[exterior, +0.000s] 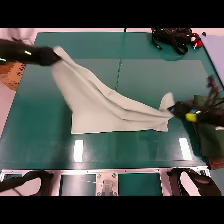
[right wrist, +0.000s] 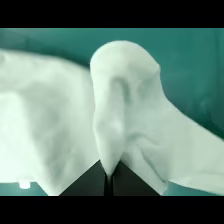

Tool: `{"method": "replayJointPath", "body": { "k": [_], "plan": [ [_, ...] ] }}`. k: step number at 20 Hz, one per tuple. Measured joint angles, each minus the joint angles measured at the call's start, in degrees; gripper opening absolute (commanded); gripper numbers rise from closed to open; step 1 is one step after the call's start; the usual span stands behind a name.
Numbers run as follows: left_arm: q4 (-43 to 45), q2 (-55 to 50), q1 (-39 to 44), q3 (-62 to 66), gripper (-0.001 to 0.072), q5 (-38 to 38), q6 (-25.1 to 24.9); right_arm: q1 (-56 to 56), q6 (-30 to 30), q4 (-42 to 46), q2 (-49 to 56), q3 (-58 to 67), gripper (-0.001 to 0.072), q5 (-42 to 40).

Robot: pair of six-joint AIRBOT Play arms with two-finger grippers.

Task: Fold the shirts.

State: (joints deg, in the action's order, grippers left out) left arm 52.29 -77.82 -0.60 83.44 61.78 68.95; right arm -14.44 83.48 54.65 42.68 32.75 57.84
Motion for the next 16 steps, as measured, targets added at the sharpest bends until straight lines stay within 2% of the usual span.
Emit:
{"method": "replayJointPath", "body": {
  "k": [1,2,3,4,5,7,8,9,10,11,14,16],
  "plan": [
    [-1.0,-4.0,1.0,-0.8,0.0023,-1.2,-0.7,0.0,-0.2,0.0,2.7,-2.6,0.0018,-3.0],
    [-2.2,-7.4,1.9,-1.2,0.0074,-2.7,-1.3,0.0,-0.9,-0.2,5.6,-4.0,0.0019,-5.6],
    [-3.3,-9.9,2.7,-1.5,0.0401,-3.9,-1.6,0.0,-1.6,-0.4,8.7,-4.8,0.0019,-7.6],
    [-3.8,-11.9,3.2,-1.7,0.0604,-4.6,-1.6,0.0,-2.3,-0.3,11.5,-4.8,0.002,-9.0],
    [-3.9,-13.2,3.3,-1.5,0.0605,-4.8,-1.1,0.0,-2.8,-0.3,13.6,-4.3,0.0053,-9.7],
    [-4.2,-14.6,2.0,0.6,0.0603,-2.2,0.9,-0.3,-3.7,0.5,16.6,-2.4,0.0128,-10.5],
    [-3.8,-15.0,0.7,2.3,0.0491,1.1,2.3,-0.5,-3.9,0.7,17.5,-1.0,0.0158,-10.4],
    [-3.7,-15.2,-0.8,4.2,0.0266,4.5,4.0,-0.9,-4.2,1.1,18.1,0.3,0.0171,-10.1],
    [-3.7,-15.2,-2.5,5.9,0.0034,9.2,5.4,-1.1,-4.4,1.3,18.6,1.7,0.0265,-9.6],
    [-3.4,-15.1,-4.1,7.1,0.0022,13.9,6.4,-1.3,-4.7,1.4,18.9,2.9,0.0352,-9.1],
    [-1.2,-12.8,-7.2,8.4,0.0021,25.0,8.7,-1.6,-5.2,1.7,19.5,5.5,0.036,-7.4],
    [1.6,-8.8,-8.1,4.9,0.0023,28.2,9.5,-1.7,-5.6,1.9,19.6,6.3,0.0359,-6.4]
  ]
}}
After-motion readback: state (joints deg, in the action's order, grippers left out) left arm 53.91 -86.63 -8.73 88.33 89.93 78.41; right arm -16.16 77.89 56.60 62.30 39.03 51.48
